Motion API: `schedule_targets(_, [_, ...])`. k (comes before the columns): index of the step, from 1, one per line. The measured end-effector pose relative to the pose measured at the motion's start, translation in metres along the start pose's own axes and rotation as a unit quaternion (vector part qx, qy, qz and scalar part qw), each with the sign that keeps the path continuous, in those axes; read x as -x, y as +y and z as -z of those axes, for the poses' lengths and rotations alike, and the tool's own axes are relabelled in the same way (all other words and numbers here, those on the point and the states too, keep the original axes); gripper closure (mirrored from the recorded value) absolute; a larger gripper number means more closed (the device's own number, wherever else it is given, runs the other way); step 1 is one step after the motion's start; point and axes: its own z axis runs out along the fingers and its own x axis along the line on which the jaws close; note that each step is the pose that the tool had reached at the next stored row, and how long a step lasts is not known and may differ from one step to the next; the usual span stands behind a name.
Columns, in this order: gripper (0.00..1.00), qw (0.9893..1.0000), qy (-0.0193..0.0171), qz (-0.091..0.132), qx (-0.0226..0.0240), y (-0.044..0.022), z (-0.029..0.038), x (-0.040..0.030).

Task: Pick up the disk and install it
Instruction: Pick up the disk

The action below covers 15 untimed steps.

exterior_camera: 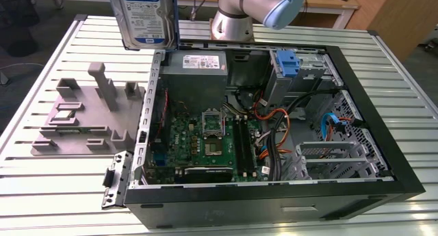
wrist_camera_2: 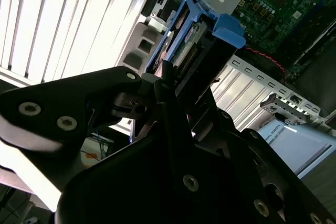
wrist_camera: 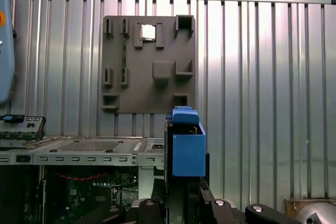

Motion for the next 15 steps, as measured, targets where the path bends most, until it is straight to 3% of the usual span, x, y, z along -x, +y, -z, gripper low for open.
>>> schedule_targets(15, [0.65, 1.0000, 0.0000, 0.000, 0.0000, -0.0025, 0.0011, 0.0000])
